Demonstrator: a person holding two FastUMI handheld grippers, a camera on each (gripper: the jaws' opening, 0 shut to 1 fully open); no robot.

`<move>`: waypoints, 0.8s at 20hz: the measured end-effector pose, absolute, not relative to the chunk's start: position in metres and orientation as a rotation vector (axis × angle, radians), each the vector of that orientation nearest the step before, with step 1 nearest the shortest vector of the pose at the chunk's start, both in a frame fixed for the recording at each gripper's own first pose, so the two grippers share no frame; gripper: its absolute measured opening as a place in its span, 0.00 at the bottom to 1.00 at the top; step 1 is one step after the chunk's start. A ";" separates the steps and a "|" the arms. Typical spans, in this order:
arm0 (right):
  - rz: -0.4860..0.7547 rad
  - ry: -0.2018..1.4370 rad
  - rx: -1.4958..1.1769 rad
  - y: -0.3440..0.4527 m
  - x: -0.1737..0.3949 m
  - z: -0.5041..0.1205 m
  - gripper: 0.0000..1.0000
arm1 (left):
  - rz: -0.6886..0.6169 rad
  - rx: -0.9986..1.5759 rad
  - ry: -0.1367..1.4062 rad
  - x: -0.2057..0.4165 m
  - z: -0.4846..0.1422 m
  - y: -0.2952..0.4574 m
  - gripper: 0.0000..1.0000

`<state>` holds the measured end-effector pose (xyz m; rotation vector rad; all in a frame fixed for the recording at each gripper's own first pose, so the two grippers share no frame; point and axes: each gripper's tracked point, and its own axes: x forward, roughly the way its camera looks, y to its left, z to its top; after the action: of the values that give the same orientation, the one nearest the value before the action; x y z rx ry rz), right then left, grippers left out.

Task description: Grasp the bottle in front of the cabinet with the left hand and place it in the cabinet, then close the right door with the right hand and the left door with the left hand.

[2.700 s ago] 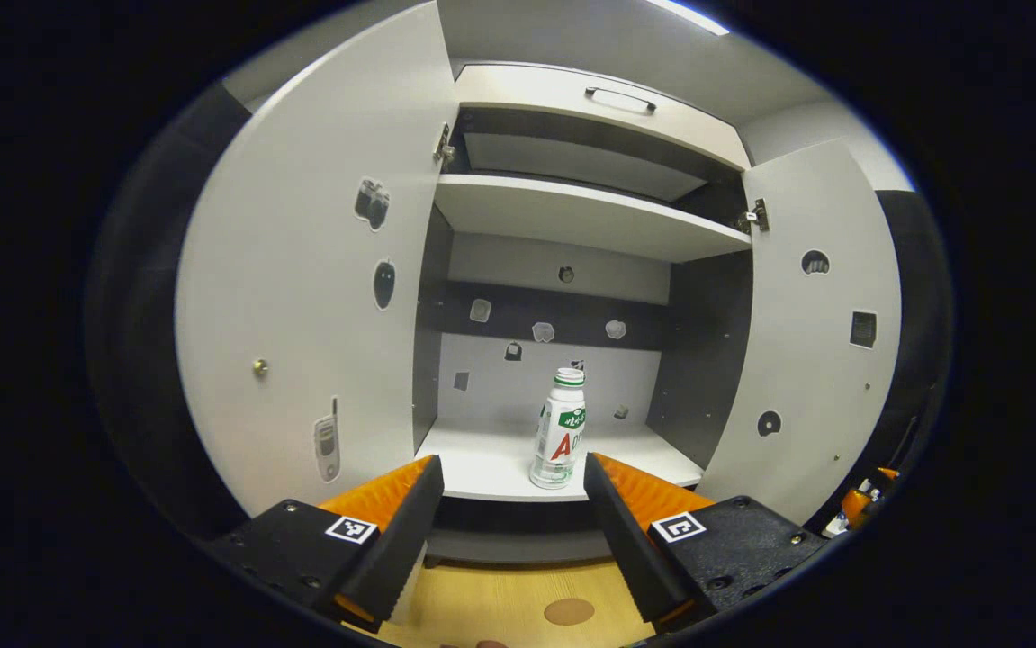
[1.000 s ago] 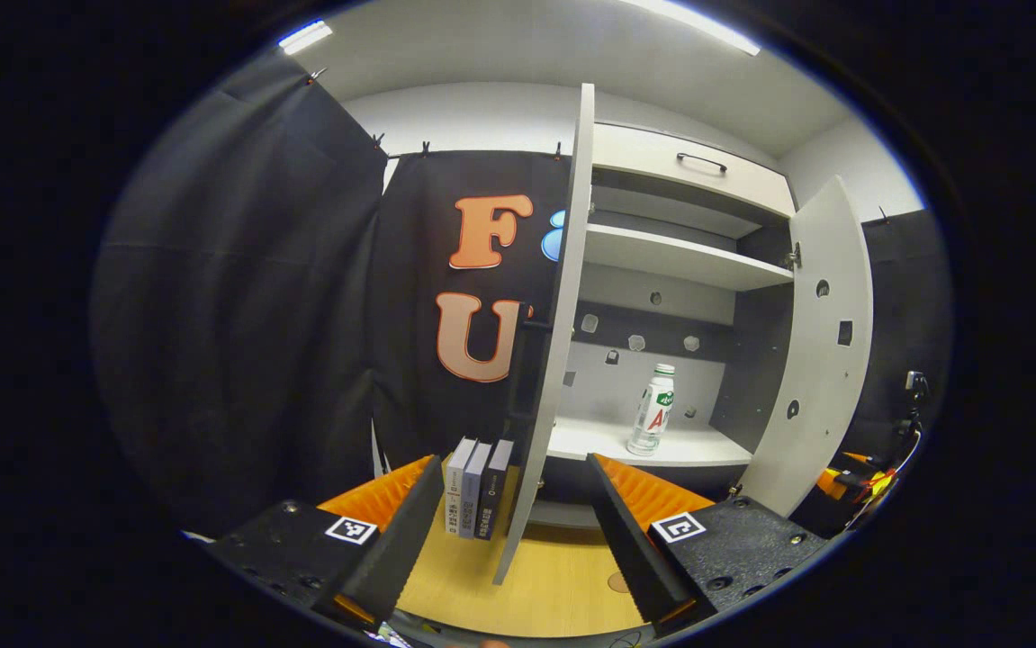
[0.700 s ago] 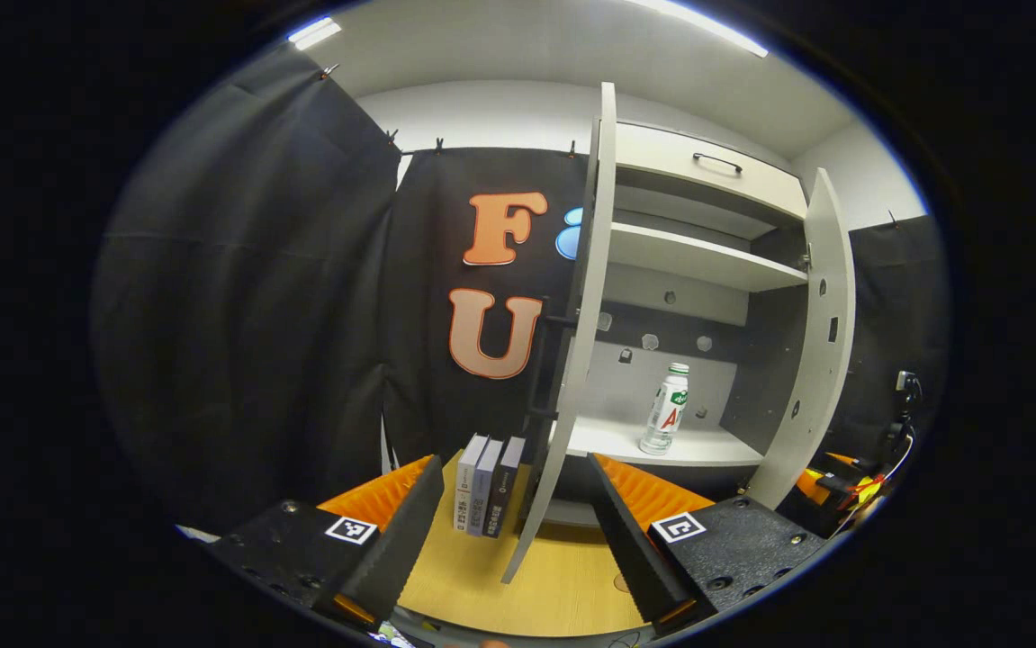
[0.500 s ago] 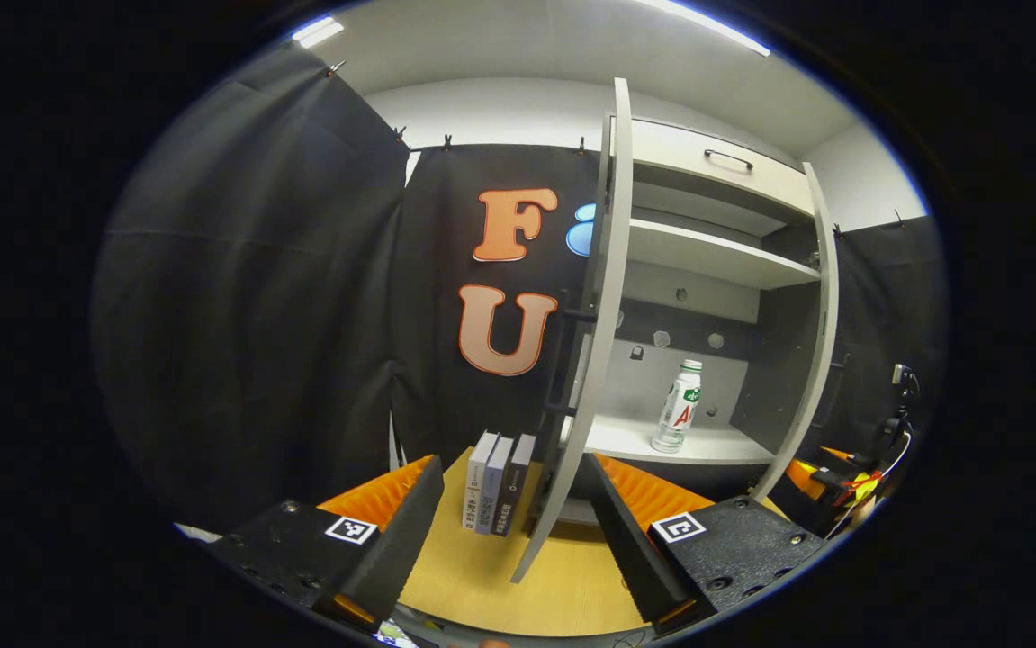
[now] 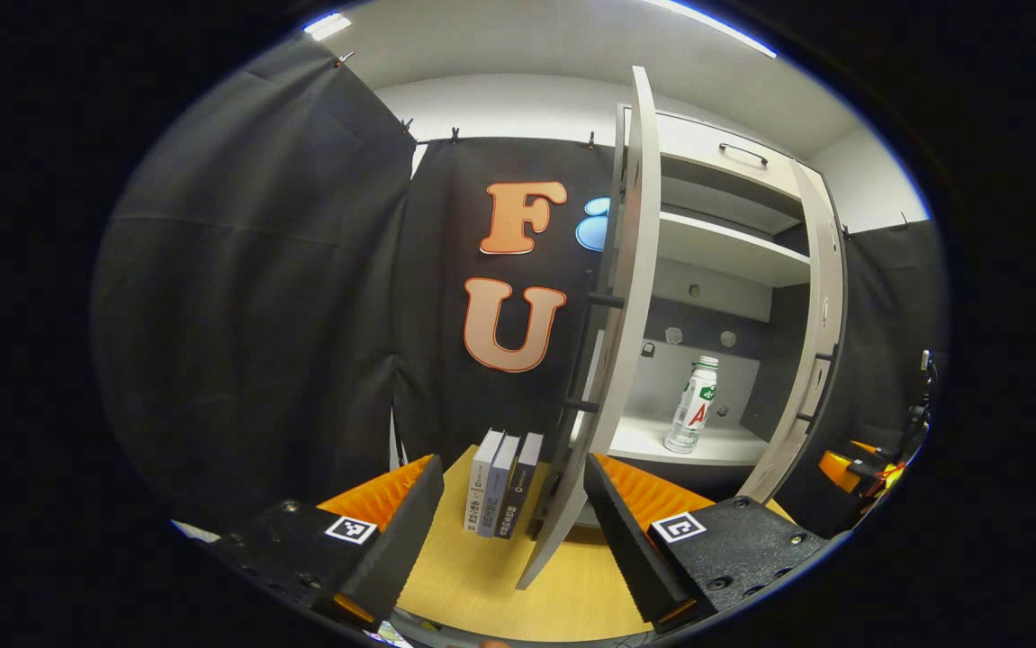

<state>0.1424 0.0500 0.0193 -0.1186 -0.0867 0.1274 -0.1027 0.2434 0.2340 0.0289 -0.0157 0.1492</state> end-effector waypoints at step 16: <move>0.098 -0.098 -0.122 0.032 0.112 0.029 0.95 | 0.132 0.109 -0.034 0.009 0.208 0.296 0.96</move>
<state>0.1118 0.0322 0.0289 -0.1218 -0.0984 0.0979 0.0092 0.2955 0.2085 0.1085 -0.0335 0.1318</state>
